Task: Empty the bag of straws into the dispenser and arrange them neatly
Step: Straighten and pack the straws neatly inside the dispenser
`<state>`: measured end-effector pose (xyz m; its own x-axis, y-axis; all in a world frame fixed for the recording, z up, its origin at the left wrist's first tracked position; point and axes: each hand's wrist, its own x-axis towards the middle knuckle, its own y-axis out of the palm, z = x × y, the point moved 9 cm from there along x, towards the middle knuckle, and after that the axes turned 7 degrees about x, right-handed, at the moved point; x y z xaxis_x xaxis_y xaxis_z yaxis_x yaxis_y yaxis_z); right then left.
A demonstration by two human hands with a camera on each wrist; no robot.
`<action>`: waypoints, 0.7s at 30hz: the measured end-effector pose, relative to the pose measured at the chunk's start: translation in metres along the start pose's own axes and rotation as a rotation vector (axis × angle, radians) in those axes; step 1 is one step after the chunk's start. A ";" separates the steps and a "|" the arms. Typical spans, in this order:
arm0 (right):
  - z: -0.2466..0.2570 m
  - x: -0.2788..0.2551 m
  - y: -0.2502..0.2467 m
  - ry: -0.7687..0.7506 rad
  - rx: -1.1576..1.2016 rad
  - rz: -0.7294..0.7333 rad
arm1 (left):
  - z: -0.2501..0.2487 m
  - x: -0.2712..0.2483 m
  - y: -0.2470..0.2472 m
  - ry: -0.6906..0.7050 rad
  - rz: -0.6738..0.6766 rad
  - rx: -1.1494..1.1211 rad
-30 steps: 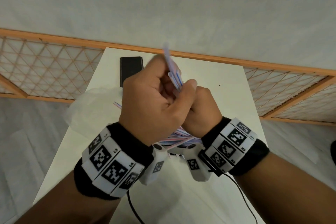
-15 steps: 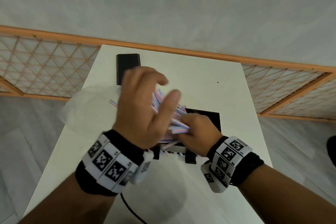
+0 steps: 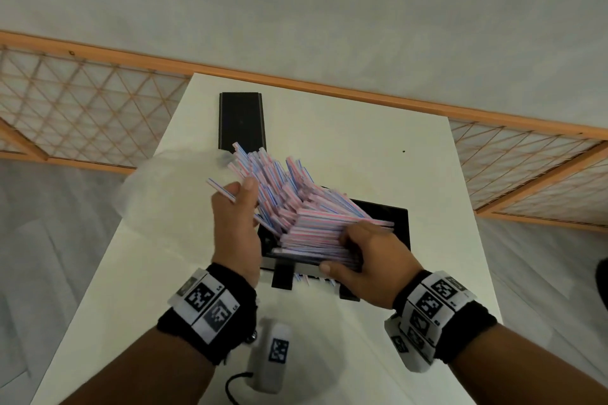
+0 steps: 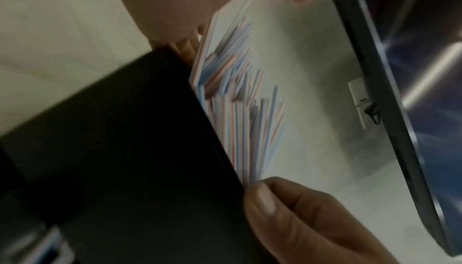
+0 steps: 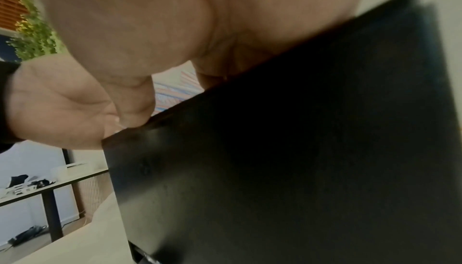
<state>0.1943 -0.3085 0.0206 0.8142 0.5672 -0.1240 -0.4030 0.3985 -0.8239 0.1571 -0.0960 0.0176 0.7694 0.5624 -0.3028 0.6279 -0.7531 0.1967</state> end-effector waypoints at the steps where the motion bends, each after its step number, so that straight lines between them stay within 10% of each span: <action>1: -0.001 0.000 0.001 0.021 -0.019 0.025 | 0.003 0.000 0.003 -0.004 0.011 -0.003; 21: -0.001 0.022 0.037 0.213 -0.057 0.388 | 0.008 -0.006 0.021 0.139 0.119 0.466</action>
<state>0.1977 -0.2823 -0.0128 0.6776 0.5033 -0.5363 -0.6769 0.1415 -0.7224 0.1647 -0.1175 0.0164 0.8606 0.4799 -0.1707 0.4400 -0.8692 -0.2254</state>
